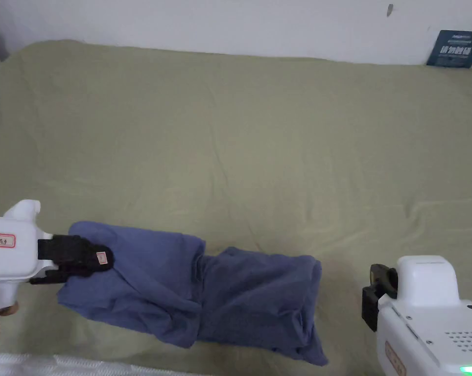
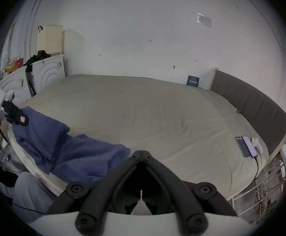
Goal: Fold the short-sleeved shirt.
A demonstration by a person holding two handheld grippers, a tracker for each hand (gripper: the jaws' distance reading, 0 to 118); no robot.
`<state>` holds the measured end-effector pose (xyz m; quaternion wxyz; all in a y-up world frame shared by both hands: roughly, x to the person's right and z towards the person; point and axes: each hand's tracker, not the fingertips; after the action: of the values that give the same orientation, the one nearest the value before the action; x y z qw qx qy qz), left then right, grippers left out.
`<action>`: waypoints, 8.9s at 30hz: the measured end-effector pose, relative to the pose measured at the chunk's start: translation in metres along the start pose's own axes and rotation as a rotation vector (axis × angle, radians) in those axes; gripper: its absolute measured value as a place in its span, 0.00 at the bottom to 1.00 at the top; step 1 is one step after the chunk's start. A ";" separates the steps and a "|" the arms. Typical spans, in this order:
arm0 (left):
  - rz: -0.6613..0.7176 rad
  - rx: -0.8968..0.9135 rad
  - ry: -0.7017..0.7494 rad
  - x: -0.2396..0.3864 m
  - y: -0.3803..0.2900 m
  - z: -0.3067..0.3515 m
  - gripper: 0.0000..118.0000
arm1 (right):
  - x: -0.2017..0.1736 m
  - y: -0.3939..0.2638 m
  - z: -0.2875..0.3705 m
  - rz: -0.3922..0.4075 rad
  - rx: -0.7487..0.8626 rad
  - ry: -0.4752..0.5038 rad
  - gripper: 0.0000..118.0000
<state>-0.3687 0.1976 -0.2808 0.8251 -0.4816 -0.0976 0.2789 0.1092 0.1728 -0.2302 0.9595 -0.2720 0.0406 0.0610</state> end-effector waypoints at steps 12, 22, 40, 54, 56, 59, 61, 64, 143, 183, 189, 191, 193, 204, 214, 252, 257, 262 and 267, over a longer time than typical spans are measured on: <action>-0.199 -0.128 -0.035 0.140 -0.021 -0.066 0.09 | 0.011 0.003 0.010 -0.039 0.033 -0.015 0.00; -0.317 -0.220 0.040 0.202 -0.062 -0.199 0.45 | 0.023 -0.007 0.006 -0.054 0.004 -0.047 0.00; -0.054 -0.300 -0.435 0.124 -0.064 -0.201 0.00 | 0.026 -0.025 0.000 -0.079 -0.065 -0.048 0.00; -0.132 -0.309 -0.354 0.132 -0.083 -0.216 0.00 | 0.026 -0.026 -0.010 -0.116 -0.125 0.072 0.00; -0.173 -0.292 -0.351 0.129 -0.078 -0.191 0.00 | 0.024 -0.020 -0.024 -0.155 -0.172 0.206 0.00; -0.180 -0.262 -0.333 0.113 -0.069 -0.157 0.00 | 0.020 -0.015 -0.062 -0.321 -0.288 0.518 0.00; -0.182 -0.237 -0.318 0.102 -0.065 -0.140 0.00 | 0.015 -0.018 -0.093 -0.412 -0.349 0.663 0.00; -0.189 -0.219 -0.289 0.085 -0.059 -0.126 0.00 | 0.003 -0.024 -0.134 -0.444 -0.444 0.766 0.00; 0.055 -0.114 0.257 -0.284 0.187 0.063 0.28 | -0.214 0.025 -0.116 0.090 -0.053 0.227 0.00; -0.576 0.796 0.388 0.247 -0.084 -0.060 0.00 | 0.028 0.068 0.007 -0.042 0.230 -0.040 0.00; -0.567 0.836 0.378 0.249 -0.085 -0.044 0.00 | 0.022 0.075 0.008 -0.046 0.260 -0.036 0.00; -0.577 0.849 0.383 0.250 -0.087 -0.041 0.00 | 0.021 0.078 0.012 -0.051 0.280 -0.032 0.00; -0.580 0.860 0.375 0.250 -0.087 -0.036 0.00 | 0.019 0.080 0.016 -0.043 0.305 -0.045 0.00; -0.585 0.886 0.344 0.256 -0.088 -0.016 0.04 | 0.014 0.098 0.035 -0.033 0.371 -0.054 0.00; -0.596 0.820 0.343 0.252 -0.078 -0.018 1.00 | 0.012 0.110 0.045 -0.051 0.445 -0.101 1.00; -0.538 0.813 0.402 0.274 -0.073 0.007 1.00 | 0.019 0.120 0.039 -0.061 0.410 -0.079 1.00; -0.546 0.819 0.410 0.273 -0.074 0.004 1.00 | 0.019 0.119 0.040 -0.064 0.408 -0.076 1.00; -0.540 0.816 0.409 0.272 -0.074 0.002 1.00 | 0.020 0.118 0.040 -0.067 0.405 -0.071 1.00; -0.547 0.823 0.402 0.272 -0.075 0.003 1.00 | 0.021 0.118 0.040 -0.066 0.403 -0.072 1.00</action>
<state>-0.1177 0.3222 -0.2453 0.9908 -0.1190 0.0579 -0.0289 0.1150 0.2954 -0.2596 0.9968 -0.0734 0.0089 0.0299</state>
